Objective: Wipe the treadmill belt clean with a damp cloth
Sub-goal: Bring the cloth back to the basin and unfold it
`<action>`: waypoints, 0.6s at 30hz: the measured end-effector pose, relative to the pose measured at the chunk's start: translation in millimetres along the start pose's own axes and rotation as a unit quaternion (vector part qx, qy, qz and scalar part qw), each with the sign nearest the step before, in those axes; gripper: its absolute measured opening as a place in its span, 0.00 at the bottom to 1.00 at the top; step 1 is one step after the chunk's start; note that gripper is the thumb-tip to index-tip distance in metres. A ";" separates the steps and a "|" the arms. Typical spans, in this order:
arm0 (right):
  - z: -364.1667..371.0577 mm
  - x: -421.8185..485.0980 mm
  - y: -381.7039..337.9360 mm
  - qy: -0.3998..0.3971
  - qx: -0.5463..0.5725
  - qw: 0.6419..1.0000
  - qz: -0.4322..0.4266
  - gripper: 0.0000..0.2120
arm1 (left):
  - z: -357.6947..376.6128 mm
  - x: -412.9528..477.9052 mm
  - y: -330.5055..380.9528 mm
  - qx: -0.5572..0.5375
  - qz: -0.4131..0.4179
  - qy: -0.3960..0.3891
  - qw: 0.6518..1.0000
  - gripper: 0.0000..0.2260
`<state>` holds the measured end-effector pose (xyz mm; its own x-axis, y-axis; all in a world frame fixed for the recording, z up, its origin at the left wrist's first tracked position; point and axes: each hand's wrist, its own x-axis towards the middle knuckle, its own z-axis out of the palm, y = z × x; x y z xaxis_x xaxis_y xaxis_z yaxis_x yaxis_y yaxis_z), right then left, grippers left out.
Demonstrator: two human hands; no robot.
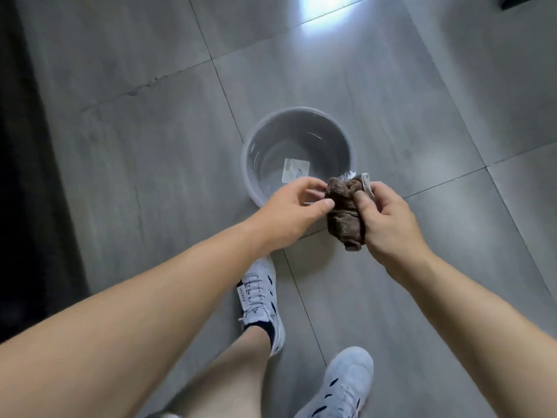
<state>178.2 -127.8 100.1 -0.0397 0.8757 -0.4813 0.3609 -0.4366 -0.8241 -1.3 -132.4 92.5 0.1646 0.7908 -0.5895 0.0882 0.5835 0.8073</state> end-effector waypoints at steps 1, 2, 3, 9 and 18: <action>2.5 16.9 5.1 -0.008 0.013 1.000 0.014 0.11 | -2.3 18.9 -2.8 -0.036 -0.009 0.007 0.999 0.09; 5.1 32.4 9.4 -0.015 0.028 0.999 0.025 0.12 | -4.6 37.4 -5.7 -0.067 -0.017 0.010 0.998 0.08; 8.1 48.9 14.8 -0.021 0.041 0.998 0.036 0.12 | -7.5 54.8 -8.5 -0.084 -0.027 0.017 0.996 0.08; 5.7 130.7 18.9 -0.113 0.021 0.993 0.041 0.26 | -25.6 133.2 -12.5 -0.144 -0.054 -0.048 0.987 0.14; -19.5 184.8 12.0 -0.188 0.000 0.982 -0.026 0.13 | -27.6 187.7 -20.5 -0.234 -0.015 -0.090 0.968 0.11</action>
<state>193.3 32.8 7.1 -0.3992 0.7589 -0.5146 0.3493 -0.3931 -0.8506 0.7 9.2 -35.4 0.3409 0.7523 -0.5638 -0.3527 0.6583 0.6650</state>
